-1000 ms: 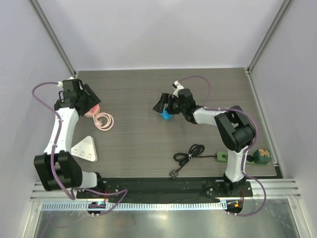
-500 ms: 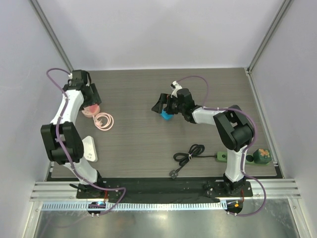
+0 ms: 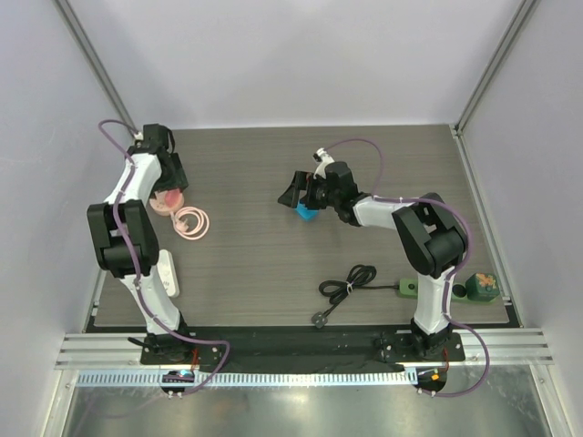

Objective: Pull the plug off the socket

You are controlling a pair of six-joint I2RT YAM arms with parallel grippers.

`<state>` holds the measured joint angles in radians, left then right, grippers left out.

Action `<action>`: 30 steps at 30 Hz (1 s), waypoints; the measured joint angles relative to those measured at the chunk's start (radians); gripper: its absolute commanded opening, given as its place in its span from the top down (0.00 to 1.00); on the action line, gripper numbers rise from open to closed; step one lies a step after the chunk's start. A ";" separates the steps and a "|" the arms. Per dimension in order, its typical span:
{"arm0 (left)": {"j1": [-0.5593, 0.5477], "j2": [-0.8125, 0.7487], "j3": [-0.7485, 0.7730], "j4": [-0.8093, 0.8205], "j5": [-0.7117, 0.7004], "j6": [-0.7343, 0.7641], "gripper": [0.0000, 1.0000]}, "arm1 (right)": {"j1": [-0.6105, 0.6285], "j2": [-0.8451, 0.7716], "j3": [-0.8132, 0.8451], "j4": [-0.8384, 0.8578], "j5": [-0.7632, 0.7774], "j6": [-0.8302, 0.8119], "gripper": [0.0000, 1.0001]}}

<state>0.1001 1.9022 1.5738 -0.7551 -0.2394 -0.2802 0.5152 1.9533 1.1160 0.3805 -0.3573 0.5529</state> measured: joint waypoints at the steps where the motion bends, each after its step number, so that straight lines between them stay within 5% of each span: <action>1: 0.000 0.005 0.000 -0.002 -0.003 0.000 0.29 | 0.000 0.000 0.001 0.000 -0.001 0.000 0.00; 14: -0.018 0.061 -0.002 -0.001 -0.010 -0.003 0.46 | 0.001 0.023 0.005 0.008 -0.013 0.010 0.00; 30: -0.019 0.075 -0.002 0.001 0.000 -0.011 0.89 | 0.111 0.125 0.106 0.057 0.007 0.025 0.00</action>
<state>0.0807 1.9774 1.5723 -0.7540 -0.2398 -0.2909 0.6266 2.0781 1.2221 0.4374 -0.3500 0.5777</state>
